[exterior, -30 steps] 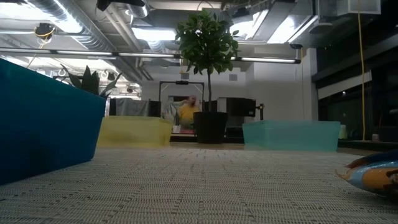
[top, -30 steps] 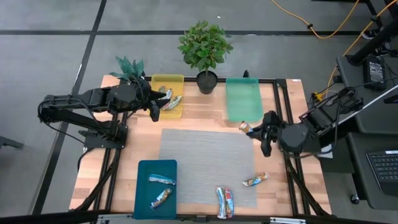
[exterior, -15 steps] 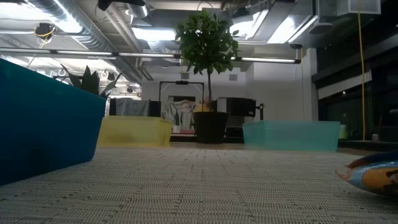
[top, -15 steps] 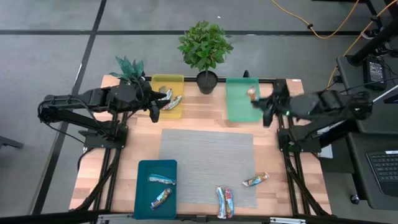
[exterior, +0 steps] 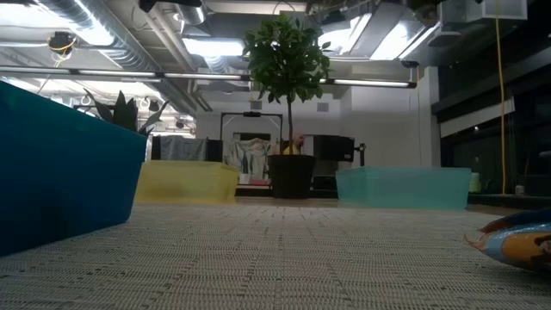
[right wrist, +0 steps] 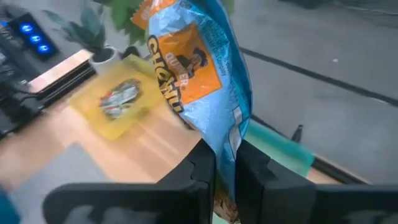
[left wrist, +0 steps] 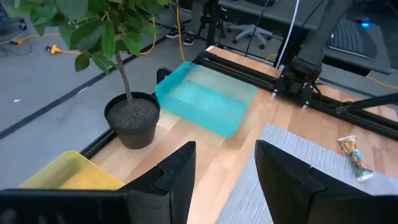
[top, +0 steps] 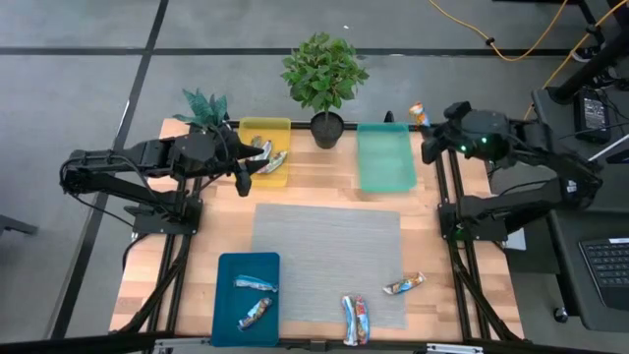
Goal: Pick and place Granola Bars by type
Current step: Put the yellow granola bar into the blue transparent bin
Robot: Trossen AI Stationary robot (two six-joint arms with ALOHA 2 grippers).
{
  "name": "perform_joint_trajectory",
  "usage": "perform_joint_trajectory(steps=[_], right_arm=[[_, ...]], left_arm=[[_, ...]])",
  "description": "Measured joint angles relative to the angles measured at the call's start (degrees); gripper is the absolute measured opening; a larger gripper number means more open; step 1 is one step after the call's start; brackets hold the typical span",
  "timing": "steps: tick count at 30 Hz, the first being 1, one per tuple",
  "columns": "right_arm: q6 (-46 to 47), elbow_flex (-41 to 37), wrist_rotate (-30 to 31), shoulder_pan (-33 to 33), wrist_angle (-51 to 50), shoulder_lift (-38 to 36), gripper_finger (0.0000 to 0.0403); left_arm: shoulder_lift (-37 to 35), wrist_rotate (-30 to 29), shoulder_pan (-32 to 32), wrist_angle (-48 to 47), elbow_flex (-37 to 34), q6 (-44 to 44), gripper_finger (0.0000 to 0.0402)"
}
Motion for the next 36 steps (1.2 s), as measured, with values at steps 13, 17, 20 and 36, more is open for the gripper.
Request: perform_joint_trajectory(steps=[13, 17, 20, 36], right_arm=[[-17.46, 0.07, -16.18, -27.49, 1.49, 5.44, 0.0041], [-22.26, 0.07, -19.66, -30.98, 1.52, 8.43, 0.0041], [-25.30, 0.07, -23.84, -32.60, 1.31, 10.80, 0.0041], [-33.58, -19.97, -29.53, -33.90, 13.57, 19.37, 0.0041]], left_arm=[[0.00, -3.78, 1.07, 4.73, -0.01, 7.79, 0.0157], [-0.02, -3.88, 1.42, 6.56, -0.02, 7.79, 0.0157], [-0.02, -3.88, 1.42, 6.85, -0.01, 7.79, 0.0157], [-0.02, -8.73, 1.40, 6.79, -0.02, 3.63, 0.0157]])
